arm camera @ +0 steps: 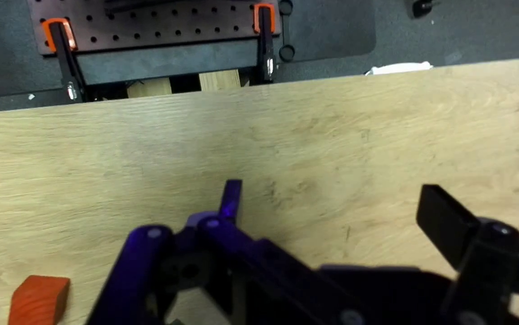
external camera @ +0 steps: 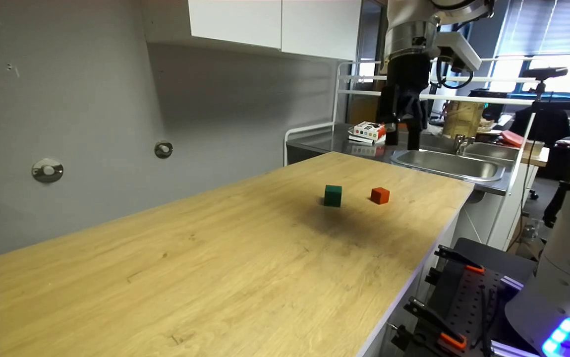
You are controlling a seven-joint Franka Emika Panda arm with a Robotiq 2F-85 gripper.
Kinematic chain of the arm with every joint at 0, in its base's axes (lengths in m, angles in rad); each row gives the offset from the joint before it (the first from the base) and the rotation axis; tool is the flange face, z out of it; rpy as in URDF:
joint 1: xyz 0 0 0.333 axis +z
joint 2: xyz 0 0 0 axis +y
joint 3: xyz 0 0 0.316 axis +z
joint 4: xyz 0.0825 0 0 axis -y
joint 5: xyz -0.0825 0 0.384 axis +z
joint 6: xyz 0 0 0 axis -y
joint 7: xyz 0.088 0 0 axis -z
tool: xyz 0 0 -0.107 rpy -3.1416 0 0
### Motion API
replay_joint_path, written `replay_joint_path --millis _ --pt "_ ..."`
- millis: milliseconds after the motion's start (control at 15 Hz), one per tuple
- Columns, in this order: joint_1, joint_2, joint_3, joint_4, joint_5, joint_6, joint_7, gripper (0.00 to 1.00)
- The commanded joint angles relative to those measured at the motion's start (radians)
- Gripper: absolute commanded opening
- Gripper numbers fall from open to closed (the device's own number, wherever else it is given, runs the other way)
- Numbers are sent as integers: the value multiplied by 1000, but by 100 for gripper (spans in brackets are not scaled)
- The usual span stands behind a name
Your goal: Put the red block on the green block
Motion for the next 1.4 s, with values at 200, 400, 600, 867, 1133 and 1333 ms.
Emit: replay_joint_path --millis 200,400,600,867,1133,1333 --pt "-134 128 -90 15 -22 163 31 100" --pt "-158 227 -111 39 -21 253 39 100" --pt "-169 349 -120 72 -27 343 61 100" --pt "-182 510 -126 139 -63 434 133 100" --pt "-192 638 -152 200 -79 454 157 100" --pt "-190 743 -167 246 -64 474 155 100"
